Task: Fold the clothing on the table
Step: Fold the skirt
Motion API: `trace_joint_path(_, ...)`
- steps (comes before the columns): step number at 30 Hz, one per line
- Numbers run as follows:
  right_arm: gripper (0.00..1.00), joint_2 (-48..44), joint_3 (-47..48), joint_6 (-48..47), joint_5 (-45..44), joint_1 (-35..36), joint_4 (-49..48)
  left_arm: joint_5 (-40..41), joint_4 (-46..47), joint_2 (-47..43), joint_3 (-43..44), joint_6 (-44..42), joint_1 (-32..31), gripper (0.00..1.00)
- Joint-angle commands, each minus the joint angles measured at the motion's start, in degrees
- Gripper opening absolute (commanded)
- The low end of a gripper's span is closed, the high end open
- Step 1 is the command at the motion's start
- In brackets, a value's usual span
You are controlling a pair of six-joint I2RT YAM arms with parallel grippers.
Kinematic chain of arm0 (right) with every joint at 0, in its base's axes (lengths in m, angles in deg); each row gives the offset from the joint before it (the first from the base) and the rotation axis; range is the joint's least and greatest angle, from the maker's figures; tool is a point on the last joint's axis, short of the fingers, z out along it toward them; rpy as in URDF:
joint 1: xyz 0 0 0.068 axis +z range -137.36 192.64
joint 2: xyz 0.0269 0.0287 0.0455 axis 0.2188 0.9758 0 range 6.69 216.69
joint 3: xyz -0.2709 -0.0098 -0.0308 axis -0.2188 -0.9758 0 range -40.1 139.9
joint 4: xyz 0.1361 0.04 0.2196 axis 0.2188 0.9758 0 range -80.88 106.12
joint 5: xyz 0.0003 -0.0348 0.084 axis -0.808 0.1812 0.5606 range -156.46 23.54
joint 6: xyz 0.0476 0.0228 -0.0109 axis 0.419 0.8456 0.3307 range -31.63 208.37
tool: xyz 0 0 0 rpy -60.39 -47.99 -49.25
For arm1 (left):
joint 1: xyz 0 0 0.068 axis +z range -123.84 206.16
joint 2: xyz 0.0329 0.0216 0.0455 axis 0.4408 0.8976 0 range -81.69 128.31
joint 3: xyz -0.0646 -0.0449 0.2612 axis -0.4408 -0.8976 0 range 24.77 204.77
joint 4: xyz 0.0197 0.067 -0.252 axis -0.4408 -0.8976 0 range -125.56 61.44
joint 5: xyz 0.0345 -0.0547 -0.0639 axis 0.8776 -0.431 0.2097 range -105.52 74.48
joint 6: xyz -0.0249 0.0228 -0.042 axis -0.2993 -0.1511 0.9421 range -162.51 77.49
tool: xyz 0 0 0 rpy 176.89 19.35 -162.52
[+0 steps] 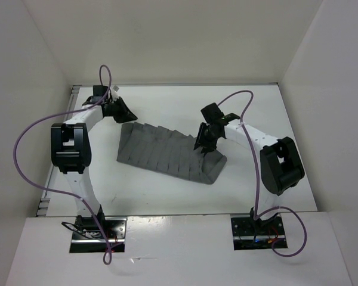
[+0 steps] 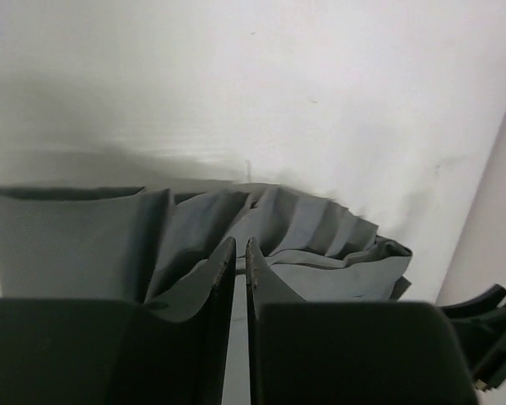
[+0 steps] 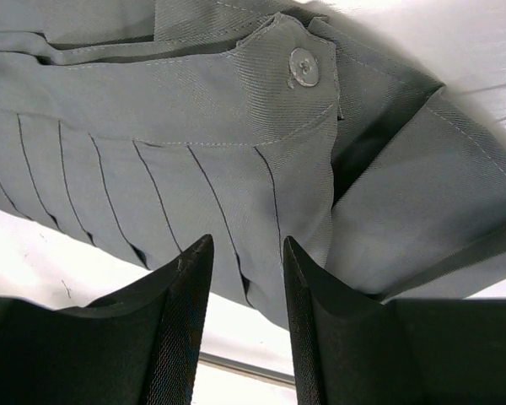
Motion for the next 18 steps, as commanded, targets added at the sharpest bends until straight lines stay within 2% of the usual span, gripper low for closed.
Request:
trace_joint_path(1,0.45,0.9,-0.4,-0.7,0.3,-0.4,0.4,-5.4,2.8,2.9,2.4,1.3,0.2,0.15)
trace_joint_path(8,0.46,1.4,0.9,-1.3,0.3,-1.5,1.0,-5.9,3.3,7.6,3.0,1.3,0.2,0.11)
trace_joint_path(10,0.52,0.9,1.7,-1.3,-1.4,-1.5,1.6,-4.4,2.8,7.6,3.0,0.7,0.2,0.11)
trace_joint_path(14,0.59,-0.2,3.5,-1.3,-5.0,-1.5,2.1,-1.6,0.9,8.1,2.5,-0.4,0.2,0.10)
trace_joint_path(18,0.61,-0.1,4.7,-2.0,-7.4,-2.0,1.6,2.0,-1.1,7.6,1.4,-1.6,0.2,0.10)
